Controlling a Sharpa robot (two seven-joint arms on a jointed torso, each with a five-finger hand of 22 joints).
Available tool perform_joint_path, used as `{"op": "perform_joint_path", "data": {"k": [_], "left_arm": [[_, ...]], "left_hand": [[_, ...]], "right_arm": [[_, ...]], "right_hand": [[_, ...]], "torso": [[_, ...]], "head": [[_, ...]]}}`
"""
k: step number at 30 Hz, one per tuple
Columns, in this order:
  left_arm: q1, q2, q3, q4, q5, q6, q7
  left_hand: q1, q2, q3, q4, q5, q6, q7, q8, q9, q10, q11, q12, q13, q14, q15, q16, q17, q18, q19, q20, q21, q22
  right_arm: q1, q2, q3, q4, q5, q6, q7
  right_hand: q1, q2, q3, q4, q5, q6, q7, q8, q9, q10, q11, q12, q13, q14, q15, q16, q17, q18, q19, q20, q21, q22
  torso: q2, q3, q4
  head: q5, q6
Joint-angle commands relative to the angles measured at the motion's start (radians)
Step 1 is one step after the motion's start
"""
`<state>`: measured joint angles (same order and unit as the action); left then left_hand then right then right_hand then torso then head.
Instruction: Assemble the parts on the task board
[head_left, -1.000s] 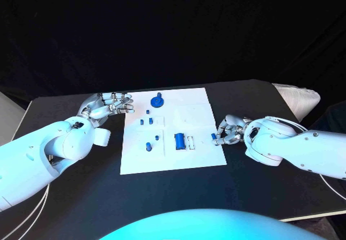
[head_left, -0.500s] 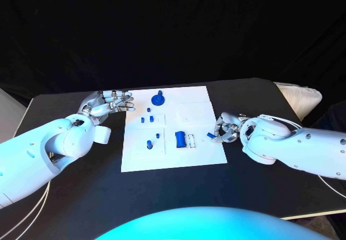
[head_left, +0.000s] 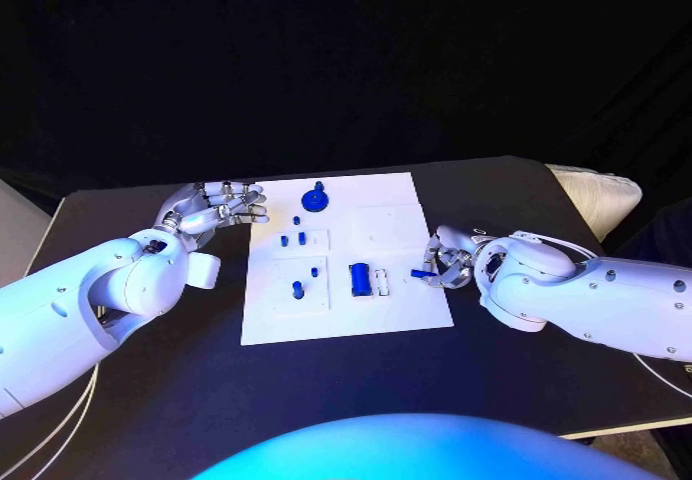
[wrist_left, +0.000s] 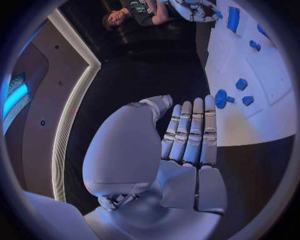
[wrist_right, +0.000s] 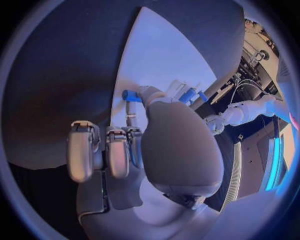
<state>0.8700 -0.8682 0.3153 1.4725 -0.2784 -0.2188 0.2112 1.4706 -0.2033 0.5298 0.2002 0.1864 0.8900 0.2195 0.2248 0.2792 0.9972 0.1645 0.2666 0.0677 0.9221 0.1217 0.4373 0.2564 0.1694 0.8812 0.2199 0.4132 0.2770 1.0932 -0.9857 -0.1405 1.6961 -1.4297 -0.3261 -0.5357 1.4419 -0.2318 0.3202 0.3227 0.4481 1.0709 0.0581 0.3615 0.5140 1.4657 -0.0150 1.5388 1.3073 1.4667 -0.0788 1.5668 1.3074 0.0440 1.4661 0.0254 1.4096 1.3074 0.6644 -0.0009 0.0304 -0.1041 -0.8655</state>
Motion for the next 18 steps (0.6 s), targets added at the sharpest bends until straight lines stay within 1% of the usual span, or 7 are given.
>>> {"op": "perform_joint_path", "data": {"k": [1, 5, 10, 13, 15, 16, 18], "left_arm": [[-0.001, 0.0, 0.001, 0.003, 0.004, 0.014, 0.003], [-0.001, -0.001, 0.001, 0.003, 0.004, 0.013, 0.002], [-0.001, -0.001, 0.001, 0.003, 0.004, 0.012, 0.003], [-0.001, 0.0, 0.001, 0.004, 0.004, 0.011, 0.003], [-0.001, 0.0, 0.001, 0.004, 0.004, 0.011, 0.003], [-0.001, 0.0, 0.001, 0.004, 0.004, 0.011, 0.004], [-0.001, 0.0, 0.001, 0.004, 0.004, 0.011, 0.004]], "left_hand": [[0.003, 0.006, -0.002, 0.006, 0.0, 0.008, -0.001, 0.004, -0.001, 0.003, -0.001, -0.002, 0.001, 0.008, -0.001, -0.005, 0.001, 0.012, 0.006, 0.0, -0.006, -0.001], [0.003, 0.006, -0.002, 0.007, 0.0, 0.008, -0.001, 0.005, -0.001, 0.003, -0.001, -0.002, 0.001, 0.008, -0.001, -0.005, 0.001, 0.012, 0.006, 0.0, -0.007, -0.001], [0.002, 0.007, -0.002, 0.008, 0.0, 0.008, -0.001, 0.005, -0.001, 0.003, 0.0, -0.002, 0.001, 0.008, 0.0, -0.006, 0.002, 0.012, 0.007, 0.0, -0.007, -0.002], [0.002, 0.007, -0.002, 0.008, 0.0, 0.008, -0.001, 0.005, -0.001, 0.003, 0.0, -0.002, 0.001, 0.008, 0.0, -0.006, 0.002, 0.012, 0.007, 0.0, -0.007, -0.002], [0.002, 0.007, -0.002, 0.008, 0.0, 0.008, -0.001, 0.005, -0.001, 0.003, 0.0, -0.002, 0.001, 0.008, 0.0, -0.006, 0.002, 0.012, 0.007, 0.0, -0.007, -0.002], [0.002, 0.007, -0.002, 0.008, 0.0, 0.008, -0.001, 0.005, -0.001, 0.003, 0.0, -0.002, 0.001, 0.008, 0.0, -0.006, 0.002, 0.012, 0.007, 0.0, -0.007, -0.002], [0.002, 0.007, -0.002, 0.008, 0.0, 0.008, -0.001, 0.005, -0.001, 0.003, 0.0, -0.002, 0.001, 0.008, 0.0, -0.006, 0.002, 0.012, 0.007, 0.0, -0.007, -0.002]], "right_arm": [[-0.006, -0.002, -0.007, 0.013, 0.035, 0.01, -0.018], [0.008, -0.009, -0.007, 0.035, 0.071, -0.004, -0.017], [0.028, -0.01, -0.007, 0.061, 0.125, -0.019, -0.016], [0.035, 0.0, -0.007, 0.07, 0.159, -0.027, -0.015], [0.037, 0.011, -0.007, 0.07, 0.177, -0.032, -0.014], [0.037, 0.016, -0.007, 0.069, 0.182, -0.035, -0.014], [0.037, 0.027, -0.007, 0.064, 0.191, -0.041, -0.014]], "right_hand": [[-0.049, -0.009, 0.113, -0.101, 0.022, -0.003, -0.002, 0.008, 0.008, 0.092, -0.004, 0.005, 0.248, 0.104, -0.005, 0.004, 0.263, -0.014, 0.08, -0.006, 0.006, 0.203], [-0.09, -0.02, 0.118, -0.089, 0.03, -0.006, -0.003, 0.011, 0.013, 0.093, -0.005, 0.007, 0.249, 0.104, -0.006, 0.004, 0.263, -0.015, 0.081, -0.006, 0.012, 0.206], [-0.123, -0.018, 0.123, -0.073, 0.039, -0.008, -0.004, 0.012, 0.015, 0.094, -0.006, 0.008, 0.25, 0.104, -0.007, 0.004, 0.263, -0.015, 0.082, -0.007, 0.015, 0.208], [-0.139, -0.018, 0.125, -0.065, 0.041, -0.008, -0.004, 0.013, 0.016, 0.095, -0.006, 0.01, 0.251, 0.104, -0.007, 0.004, 0.263, -0.016, 0.083, -0.007, 0.02, 0.21], [-0.176, -0.016, 0.12, -0.043, 0.028, -0.008, -0.004, 0.013, 0.018, 0.096, -0.006, 0.014, 0.253, 0.104, -0.006, 0.004, 0.263, -0.018, 0.084, -0.006, 0.027, 0.213], [-0.186, -0.016, 0.118, -0.039, 0.018, -0.008, -0.004, 0.013, 0.018, 0.097, -0.006, 0.015, 0.254, 0.104, -0.006, 0.004, 0.263, -0.018, 0.084, -0.006, 0.027, 0.213], [-0.188, -0.016, 0.118, -0.039, 0.014, -0.008, -0.005, 0.014, 0.018, 0.097, -0.006, 0.016, 0.254, 0.104, -0.006, 0.004, 0.263, -0.018, 0.084, -0.007, 0.028, 0.213]], "torso": [[0.0, -0.0004, -0.0016], [0.001, -0.0001, -0.001], [0.0, -0.0004, 0.0001], [0.0, 0.0001, 0.0001], [0.0, 0.001, -0.0006], [0.0, 0.0015, -0.001], [0.0, 0.0013, -0.0017]], "head": [[0.001, 0.0], [0.001, 0.0], [-0.001, 0.0], [0.0, 0.0], [0.0, 0.001], [0.0, 0.001], [-0.002, 0.002]]}}
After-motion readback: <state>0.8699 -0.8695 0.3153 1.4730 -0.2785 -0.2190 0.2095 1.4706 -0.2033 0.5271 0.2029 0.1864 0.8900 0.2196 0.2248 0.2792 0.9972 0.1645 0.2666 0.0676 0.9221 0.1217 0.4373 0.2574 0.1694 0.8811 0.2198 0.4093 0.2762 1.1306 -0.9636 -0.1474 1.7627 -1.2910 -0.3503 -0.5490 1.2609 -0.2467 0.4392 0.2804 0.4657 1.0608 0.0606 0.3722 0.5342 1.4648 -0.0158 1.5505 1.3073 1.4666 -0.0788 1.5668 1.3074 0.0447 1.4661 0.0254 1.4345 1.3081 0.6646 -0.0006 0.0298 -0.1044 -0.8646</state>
